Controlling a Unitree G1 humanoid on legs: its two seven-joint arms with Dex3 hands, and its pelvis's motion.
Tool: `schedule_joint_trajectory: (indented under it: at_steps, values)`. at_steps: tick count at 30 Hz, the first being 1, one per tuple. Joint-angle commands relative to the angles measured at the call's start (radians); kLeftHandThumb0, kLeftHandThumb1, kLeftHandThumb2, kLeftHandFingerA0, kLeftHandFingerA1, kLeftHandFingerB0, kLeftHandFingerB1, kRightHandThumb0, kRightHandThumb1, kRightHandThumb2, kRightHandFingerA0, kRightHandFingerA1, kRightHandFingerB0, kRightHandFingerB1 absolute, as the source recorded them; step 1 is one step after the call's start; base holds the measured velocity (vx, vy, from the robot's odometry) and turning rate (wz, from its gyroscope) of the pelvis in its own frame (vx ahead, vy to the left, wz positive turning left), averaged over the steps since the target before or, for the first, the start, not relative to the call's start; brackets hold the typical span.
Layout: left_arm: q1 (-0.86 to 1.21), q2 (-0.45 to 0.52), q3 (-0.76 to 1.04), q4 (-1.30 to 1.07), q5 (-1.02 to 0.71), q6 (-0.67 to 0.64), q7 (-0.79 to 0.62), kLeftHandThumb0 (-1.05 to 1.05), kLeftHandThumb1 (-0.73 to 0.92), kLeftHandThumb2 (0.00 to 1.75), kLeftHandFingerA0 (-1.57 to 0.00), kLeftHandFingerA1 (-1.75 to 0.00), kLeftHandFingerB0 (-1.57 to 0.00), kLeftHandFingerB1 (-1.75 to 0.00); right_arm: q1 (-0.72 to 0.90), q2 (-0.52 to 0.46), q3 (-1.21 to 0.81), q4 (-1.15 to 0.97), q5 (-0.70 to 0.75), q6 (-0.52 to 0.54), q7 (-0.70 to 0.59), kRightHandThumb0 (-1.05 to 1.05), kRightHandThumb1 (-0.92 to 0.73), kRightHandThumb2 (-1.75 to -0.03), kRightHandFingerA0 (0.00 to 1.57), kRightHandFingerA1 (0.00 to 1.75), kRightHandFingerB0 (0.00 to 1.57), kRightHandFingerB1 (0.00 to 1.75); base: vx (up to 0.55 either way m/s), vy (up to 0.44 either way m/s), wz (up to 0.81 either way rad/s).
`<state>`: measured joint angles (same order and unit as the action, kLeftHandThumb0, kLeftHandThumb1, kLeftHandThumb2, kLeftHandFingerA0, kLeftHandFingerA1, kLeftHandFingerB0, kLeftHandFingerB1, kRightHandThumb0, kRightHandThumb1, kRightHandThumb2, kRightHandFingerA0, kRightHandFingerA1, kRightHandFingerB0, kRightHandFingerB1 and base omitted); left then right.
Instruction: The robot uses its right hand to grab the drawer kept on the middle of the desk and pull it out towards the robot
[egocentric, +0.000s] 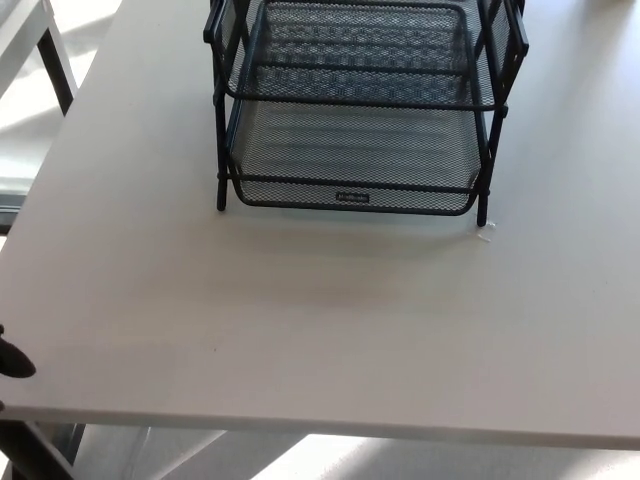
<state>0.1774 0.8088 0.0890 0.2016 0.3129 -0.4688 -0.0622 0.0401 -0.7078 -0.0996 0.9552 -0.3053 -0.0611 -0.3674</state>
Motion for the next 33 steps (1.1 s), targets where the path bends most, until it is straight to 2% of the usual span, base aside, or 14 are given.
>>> schedule_joint_trajectory:
  at_steps: [1,9,10,14,15,19,20,22,25,27,28,30,31,33]
  values:
    - [0.008,0.031,-0.001,-0.001,0.05,-0.11,-0.001,-0.25,0.57,0.57,-0.75,-0.81,-0.8,-0.6,-0.012,-0.078,-0.027,0.001,-0.01,-0.017,-0.063,-0.47,-0.47,-0.72,1.02,1.24,0.35,0.43,0.0,0.0,0.0]
    - [0.007,0.027,0.007,0.003,0.057,-0.117,-0.006,-0.26,0.58,0.57,-0.75,-0.78,-0.79,-0.59,-0.004,-0.176,-0.037,-0.072,-0.032,0.006,-0.047,-0.53,-0.5,-0.8,0.96,1.08,0.3,0.44,0.0,0.0,0.0]
    - [0.007,0.027,0.007,0.007,0.054,-0.125,-0.006,-0.26,0.58,0.57,-0.74,-0.8,-0.8,-0.6,-0.007,-0.208,-0.04,-0.098,-0.038,0.041,-0.021,-0.48,-0.65,-0.59,0.89,0.93,0.31,0.3,0.0,0.0,0.0]
    - [0.006,0.034,0.013,0.013,0.06,-0.127,-0.008,-0.26,0.58,0.57,-0.74,-0.8,-0.8,-0.59,0.058,-0.216,-0.104,-0.276,-0.052,0.068,-0.102,-0.52,-0.5,-0.76,0.96,1.19,0.33,0.43,0.0,0.0,0.0]
    - [0.008,0.034,0.014,0.006,0.056,-0.113,-0.017,-0.27,0.59,0.58,-0.73,-0.78,-0.8,-0.58,0.053,-0.222,-0.13,-0.315,-0.055,0.06,-0.122,-0.45,-0.56,-0.57,0.82,1.07,0.37,0.32,0.0,0.0,0.0]
    - [0.01,0.036,0.016,0.001,0.052,-0.109,-0.028,-0.26,0.59,0.57,-0.73,-0.78,-0.78,-0.58,-0.002,-0.234,-0.159,-0.311,-0.068,-0.021,-0.17,-0.54,-0.57,-0.58,0.71,1.03,0.38,0.33,0.0,0.0,0.0]
    - [0.005,0.034,0.016,0.014,0.057,-0.13,-0.015,-0.25,0.58,0.57,-0.75,-0.79,-0.79,-0.59,-0.004,-0.247,-0.177,-0.375,-0.074,-0.012,-0.155,-0.64,-0.5,-0.88,0.5,0.81,0.22,0.49,0.0,0.0,0.0]
    - [0.005,0.031,0.018,0.015,0.051,-0.13,-0.018,-0.25,0.58,0.57,-0.74,-0.81,-0.79,-0.59,-0.003,-0.249,-0.205,-0.458,-0.073,-0.022,-0.139,-0.7,-0.67,-0.61,0.39,0.78,0.22,0.47,0.0,0.0,0.0]
    - [0.01,0.029,0.02,0.014,0.06,-0.133,-0.01,-0.25,0.58,0.57,-0.75,-0.8,-0.79,-0.59,-0.056,-0.242,-0.202,-0.62,-0.121,0.076,-0.107,-0.74,-0.67,-0.61,0.36,0.76,0.19,0.5,0.0,0.0,0.0]
    - [0.015,0.031,0.021,0.008,0.058,-0.128,-0.016,-0.25,0.58,0.57,-0.74,-0.8,-0.79,-0.59,-0.106,-0.235,-0.183,-0.729,-0.16,0.091,-0.108,-0.71,-0.49,-0.89,0.42,0.69,0.23,0.52,0.0,0.0,0.0]
    - [0.014,0.031,0.021,0.009,0.058,-0.129,-0.015,-0.24,0.58,0.57,-0.74,-0.81,-0.79,-0.6,-0.11,-0.234,-0.182,-0.756,-0.166,0.096,-0.1,-0.63,-0.61,-0.59,0.44,0.67,0.3,0.38,0.0,0.0,0.0]
    - [0.019,0.029,0.02,0.002,0.053,-0.122,-0.022,-0.25,0.58,0.57,-0.74,-0.8,-0.79,-0.59,-0.149,-0.235,-0.163,-0.891,-0.176,0.15,-0.016,-0.61,-0.47,-0.84,0.44,0.64,0.24,0.48,0.0,0.0,0.0]
    - [0.019,0.024,0.021,0.0,0.046,-0.115,-0.025,-0.25,0.58,0.57,-0.74,-0.8,-0.8,-0.59,-0.171,-0.237,-0.15,-0.92,-0.181,0.143,-0.003,-0.56,-0.58,-0.58,0.5,0.56,0.32,0.34,0.0,0.0,0.0]
    - [0.019,0.024,0.021,0.0,0.046,-0.115,-0.025,-0.25,0.58,0.57,-0.74,-0.8,-0.8,-0.59,-0.169,-0.233,-0.152,-0.93,-0.185,0.153,0.003,-0.56,-0.58,-0.58,0.5,0.56,0.32,0.34,0.0,0.0,0.0]
